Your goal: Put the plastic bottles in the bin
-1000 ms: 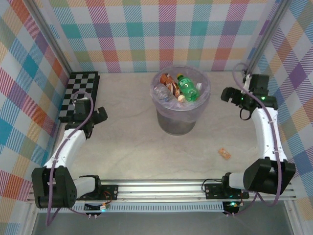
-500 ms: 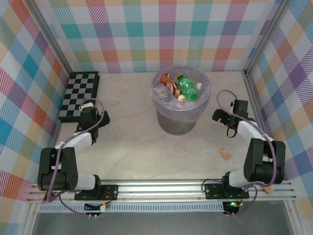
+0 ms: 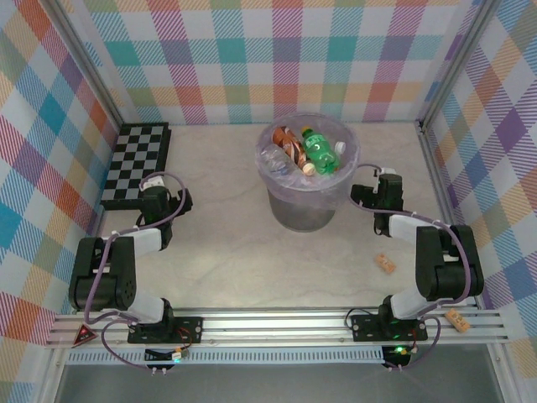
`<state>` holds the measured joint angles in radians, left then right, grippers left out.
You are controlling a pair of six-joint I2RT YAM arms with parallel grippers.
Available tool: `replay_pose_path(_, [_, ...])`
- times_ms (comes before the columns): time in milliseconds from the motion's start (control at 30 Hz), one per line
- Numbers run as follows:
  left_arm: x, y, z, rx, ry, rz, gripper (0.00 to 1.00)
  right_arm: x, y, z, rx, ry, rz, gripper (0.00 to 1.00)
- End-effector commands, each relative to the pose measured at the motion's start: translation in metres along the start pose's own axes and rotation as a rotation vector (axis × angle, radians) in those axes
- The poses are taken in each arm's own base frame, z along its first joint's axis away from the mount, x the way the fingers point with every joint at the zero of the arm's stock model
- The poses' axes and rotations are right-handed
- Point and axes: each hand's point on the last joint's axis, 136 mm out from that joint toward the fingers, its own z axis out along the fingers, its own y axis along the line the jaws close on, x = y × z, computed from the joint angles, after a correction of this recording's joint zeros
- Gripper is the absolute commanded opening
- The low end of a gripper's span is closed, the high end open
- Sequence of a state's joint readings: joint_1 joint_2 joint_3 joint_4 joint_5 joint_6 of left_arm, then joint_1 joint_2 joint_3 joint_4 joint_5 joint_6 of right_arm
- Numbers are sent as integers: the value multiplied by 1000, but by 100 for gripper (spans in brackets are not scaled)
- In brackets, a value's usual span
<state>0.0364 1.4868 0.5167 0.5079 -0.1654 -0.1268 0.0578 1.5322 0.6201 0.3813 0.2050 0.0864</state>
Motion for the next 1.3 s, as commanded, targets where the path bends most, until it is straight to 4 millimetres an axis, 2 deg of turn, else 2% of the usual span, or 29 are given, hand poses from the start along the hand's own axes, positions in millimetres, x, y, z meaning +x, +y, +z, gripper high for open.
replay_pose_path(0, [-12, -4, 1, 32, -49, -22, 100, -13, 5, -2, 14, -101, -71, 99])
replay_pose_path(200, [-12, -5, -3, 54, -78, -20, 100, -15, 4, -13, 3, -187, -58, 99])
replay_pose_path(500, [-11, -8, -2, 55, -69, -5, 100, -13, 2, -17, -8, -209, -41, 99])
replay_pose_path(633, [-9, -20, -2, 65, -74, 54, 100, -9, 4, -20, -54, -238, -34, 99])
replay_pose_path(667, [-8, -24, -2, 62, -78, 79, 100, -9, 2, -18, -48, -289, -36, 99])
replay_pose_path(767, [-4, -41, -2, 64, -109, 166, 100, -6, 0, -17, -44, -268, -23, 99])
replay_pose_path(867, [8, -31, -5, 56, -165, 135, 100, -5, -2, -16, -48, -251, -10, 100])
replay_pose_path(900, [2, -32, -6, 60, -205, 132, 100, -3, -1, -16, -50, -237, -9, 100])
replay_pose_path(933, [6, -31, -5, 51, -147, 131, 100, -5, -2, -16, -49, -247, -8, 99])
replay_pose_path(1267, [4, -33, -6, 50, -176, 143, 100, -4, -3, -17, -47, -244, -7, 100])
